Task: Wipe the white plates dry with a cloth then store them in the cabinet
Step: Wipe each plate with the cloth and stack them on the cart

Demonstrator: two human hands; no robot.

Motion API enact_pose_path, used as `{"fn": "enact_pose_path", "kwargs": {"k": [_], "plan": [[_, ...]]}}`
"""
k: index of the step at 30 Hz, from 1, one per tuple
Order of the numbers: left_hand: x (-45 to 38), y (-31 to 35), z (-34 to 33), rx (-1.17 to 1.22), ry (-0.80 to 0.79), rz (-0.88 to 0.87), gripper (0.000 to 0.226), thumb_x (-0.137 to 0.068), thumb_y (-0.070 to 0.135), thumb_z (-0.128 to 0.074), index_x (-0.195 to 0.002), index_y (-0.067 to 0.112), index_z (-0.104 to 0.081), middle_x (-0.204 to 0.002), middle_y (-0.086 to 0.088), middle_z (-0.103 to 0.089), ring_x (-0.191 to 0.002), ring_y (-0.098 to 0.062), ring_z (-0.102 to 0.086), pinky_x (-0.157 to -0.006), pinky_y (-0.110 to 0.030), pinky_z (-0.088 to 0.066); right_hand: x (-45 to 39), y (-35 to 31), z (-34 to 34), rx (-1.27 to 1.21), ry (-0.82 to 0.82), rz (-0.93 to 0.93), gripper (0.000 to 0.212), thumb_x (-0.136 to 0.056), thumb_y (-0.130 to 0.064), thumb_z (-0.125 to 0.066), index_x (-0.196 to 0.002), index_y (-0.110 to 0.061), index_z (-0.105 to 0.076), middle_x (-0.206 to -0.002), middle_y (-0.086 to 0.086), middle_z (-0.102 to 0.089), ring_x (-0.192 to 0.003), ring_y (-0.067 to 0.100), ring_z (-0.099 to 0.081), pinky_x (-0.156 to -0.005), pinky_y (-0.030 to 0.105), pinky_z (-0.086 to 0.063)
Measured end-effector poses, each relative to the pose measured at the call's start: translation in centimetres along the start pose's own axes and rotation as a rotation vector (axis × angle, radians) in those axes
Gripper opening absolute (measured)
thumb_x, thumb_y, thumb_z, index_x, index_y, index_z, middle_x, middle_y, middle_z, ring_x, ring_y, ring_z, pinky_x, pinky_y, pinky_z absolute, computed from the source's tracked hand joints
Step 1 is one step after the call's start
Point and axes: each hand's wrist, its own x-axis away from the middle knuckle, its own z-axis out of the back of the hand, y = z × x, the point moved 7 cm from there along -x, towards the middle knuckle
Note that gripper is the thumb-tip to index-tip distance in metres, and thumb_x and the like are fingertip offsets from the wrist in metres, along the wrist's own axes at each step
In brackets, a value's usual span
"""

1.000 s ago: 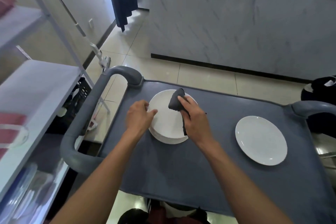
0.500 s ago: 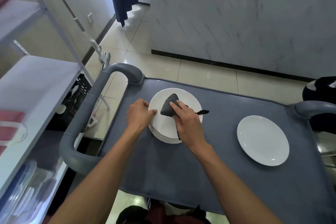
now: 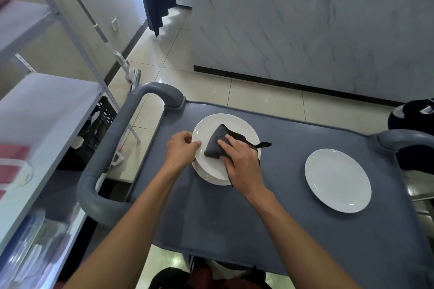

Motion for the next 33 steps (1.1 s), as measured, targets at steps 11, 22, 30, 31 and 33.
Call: {"fn": "enact_pose_path", "kwargs": {"k": [11, 22, 30, 31, 33], "plan": [[3.8, -0.4, -2.1, 0.431, -0.377, 0.164, 0.063, -0.087, -0.013, -0.052, -0.132, 0.029, -0.045, -0.118, -0.023, -0.059, -0.106, -0.042, -0.065, -0.07, -0.054, -0.061, 0.5, -0.7, 0.5, -0.001, -0.027, 0.027, 0.051, -0.092, -0.021, -0.05, -0.143, -0.023, -0.054, -0.154, 0.005, -0.044, -0.139, 0.025, -0.043, -0.103, 0.047, -0.037], [5.6, 0.2, -3.4, 0.557, -0.403, 0.098, 0.082, -0.083, -0.025, -0.048, -0.141, 0.033, -0.051, -0.121, -0.021, -0.066, -0.105, -0.041, -0.069, -0.075, -0.064, -0.059, 1.8, -0.6, 1.3, 0.046, -0.009, 0.124, 0.046, -0.098, -0.027, -0.044, -0.143, -0.024, -0.053, -0.154, 0.005, -0.045, -0.138, 0.029, -0.045, -0.1, 0.05, -0.045], [7.8, 3.0, -6.8, 0.53, -0.585, 0.044, 0.082, -0.082, -0.025, -0.049, -0.139, 0.034, -0.056, -0.12, -0.019, -0.069, -0.108, -0.037, -0.069, -0.079, -0.061, -0.059, 3.2, 1.1, 4.7, 0.143, 0.069, 0.157, 0.045, -0.102, -0.029, -0.039, -0.147, -0.027, -0.048, -0.158, 0.003, -0.038, -0.149, 0.026, -0.03, -0.113, 0.053, -0.03], [8.1, 3.4, -7.4, 0.517, -0.609, 0.034, 0.083, -0.082, -0.025, -0.05, -0.139, 0.035, -0.056, -0.12, -0.018, -0.069, -0.109, -0.037, -0.069, -0.08, -0.062, -0.058, 3.4, 1.5, 5.3, 0.157, 0.075, 0.158, 0.046, -0.103, -0.029, -0.039, -0.147, -0.027, -0.047, -0.159, 0.003, -0.037, -0.149, 0.026, -0.029, -0.113, 0.054, -0.03], [8.9, 4.3, -8.6, 0.494, -0.657, 0.011, 0.082, -0.083, -0.024, -0.05, -0.139, 0.036, -0.056, -0.122, -0.017, -0.069, -0.111, -0.035, -0.068, -0.082, -0.062, -0.058, 3.7, 2.1, 6.4, 0.184, 0.102, 0.156, 0.045, -0.103, -0.029, -0.04, -0.148, -0.027, -0.046, -0.159, 0.004, -0.036, -0.149, 0.026, -0.03, -0.112, 0.055, -0.03]]}}
